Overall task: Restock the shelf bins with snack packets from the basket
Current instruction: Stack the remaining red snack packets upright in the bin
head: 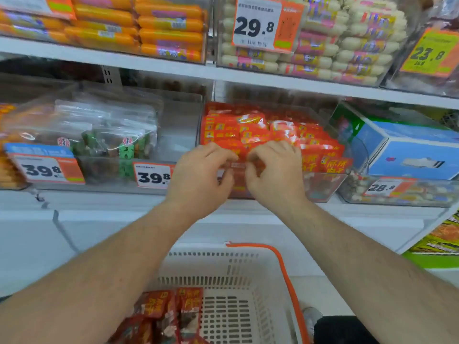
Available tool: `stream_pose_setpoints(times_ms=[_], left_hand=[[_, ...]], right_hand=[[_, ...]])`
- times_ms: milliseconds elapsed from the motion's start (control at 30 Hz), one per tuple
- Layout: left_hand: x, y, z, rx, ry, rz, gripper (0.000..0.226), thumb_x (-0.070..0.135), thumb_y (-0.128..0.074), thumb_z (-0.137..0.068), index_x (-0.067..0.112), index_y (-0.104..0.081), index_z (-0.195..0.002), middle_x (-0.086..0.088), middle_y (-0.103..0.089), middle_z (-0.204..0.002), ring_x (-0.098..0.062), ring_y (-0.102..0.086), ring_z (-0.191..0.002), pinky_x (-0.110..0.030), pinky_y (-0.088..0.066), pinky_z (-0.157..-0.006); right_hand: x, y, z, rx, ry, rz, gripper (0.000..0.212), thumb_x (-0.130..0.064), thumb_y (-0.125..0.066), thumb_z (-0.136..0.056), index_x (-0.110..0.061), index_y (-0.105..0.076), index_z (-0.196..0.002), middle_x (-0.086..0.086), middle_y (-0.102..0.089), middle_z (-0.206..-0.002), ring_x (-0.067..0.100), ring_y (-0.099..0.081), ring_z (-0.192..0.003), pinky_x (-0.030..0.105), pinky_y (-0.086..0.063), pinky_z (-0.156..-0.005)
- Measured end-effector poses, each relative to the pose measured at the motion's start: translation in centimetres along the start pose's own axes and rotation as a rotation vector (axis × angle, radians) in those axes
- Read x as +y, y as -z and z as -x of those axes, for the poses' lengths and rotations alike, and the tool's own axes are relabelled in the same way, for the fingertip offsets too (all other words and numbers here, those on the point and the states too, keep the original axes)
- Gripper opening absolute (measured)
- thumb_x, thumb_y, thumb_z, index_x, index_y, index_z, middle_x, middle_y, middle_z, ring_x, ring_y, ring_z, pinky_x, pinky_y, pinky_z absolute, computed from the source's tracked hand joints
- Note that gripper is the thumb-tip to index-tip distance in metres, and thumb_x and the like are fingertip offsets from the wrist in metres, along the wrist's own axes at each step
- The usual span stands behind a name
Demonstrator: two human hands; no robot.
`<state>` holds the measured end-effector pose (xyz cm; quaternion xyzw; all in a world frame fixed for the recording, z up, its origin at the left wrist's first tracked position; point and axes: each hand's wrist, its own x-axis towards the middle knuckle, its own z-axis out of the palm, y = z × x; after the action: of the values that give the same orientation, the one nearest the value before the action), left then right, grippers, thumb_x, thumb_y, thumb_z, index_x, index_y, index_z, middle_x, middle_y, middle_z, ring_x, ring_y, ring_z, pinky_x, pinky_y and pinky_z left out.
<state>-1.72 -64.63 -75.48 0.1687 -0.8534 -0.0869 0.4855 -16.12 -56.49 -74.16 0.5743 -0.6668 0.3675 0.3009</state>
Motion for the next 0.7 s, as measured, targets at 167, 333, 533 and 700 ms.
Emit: stream_pose_setpoints(times_ms=[167, 333, 533, 700], left_hand=[[-2.2, -0.9, 14.2, -0.436, 0.576, 0.073, 0.023, 0.01, -0.059, -0.082, 0.023, -0.064, -0.1, 0.01, -0.06, -0.085, -0.013, -0.05, -0.067, -0.032, -0.046, -0.067], [-4.4, -0.5, 21.8, -0.841, 0.791, 0.024, 0.026, 0.02, -0.056, -0.09, 0.025, -0.064, -0.114, 0.004, -0.068, -0.102, -0.017, -0.062, -0.089, -0.032, -0.052, -0.08], [-6.7, -1.1, 26.2, -0.966, 0.88, 0.046, 0.023, 0.028, -0.056, -0.092, 0.03, -0.065, -0.113, 0.01, -0.067, -0.111, -0.012, -0.061, -0.099, -0.034, -0.054, -0.088], [-7.9, -2.2, 26.9, -0.957, 0.937, 0.065, 0.021, 0.027, -0.055, -0.094, 0.03, -0.066, -0.111, 0.01, -0.067, -0.11, -0.01, -0.061, -0.097, -0.032, -0.054, -0.089]], right_hand=[[-4.4, -5.5, 8.5, -0.873, 0.028, -0.137, 0.009, -0.014, -0.058, -0.075, -0.021, -0.063, -0.077, 0.003, -0.066, -0.083, 0.03, -0.06, -0.085, 0.038, -0.051, -0.072], [-6.9, -11.0, 18.3, -1.267, -0.285, -0.125, 0.008, -0.017, -0.059, -0.085, -0.024, -0.063, -0.082, 0.002, -0.065, -0.09, 0.023, -0.061, -0.086, 0.031, -0.048, -0.07], [-7.6, -13.6, 30.1, -1.481, -0.572, -0.087, 0.017, -0.026, -0.061, -0.086, -0.02, -0.058, -0.101, 0.006, -0.067, -0.101, 0.03, -0.064, -0.096, 0.036, -0.054, -0.076], [-8.1, -13.4, 35.2, -1.67, -0.525, 0.224, 0.091, -0.062, -0.075, -0.069, -0.013, -0.037, -0.134, 0.009, -0.053, -0.129, 0.028, -0.056, -0.117, 0.041, -0.048, -0.091]])
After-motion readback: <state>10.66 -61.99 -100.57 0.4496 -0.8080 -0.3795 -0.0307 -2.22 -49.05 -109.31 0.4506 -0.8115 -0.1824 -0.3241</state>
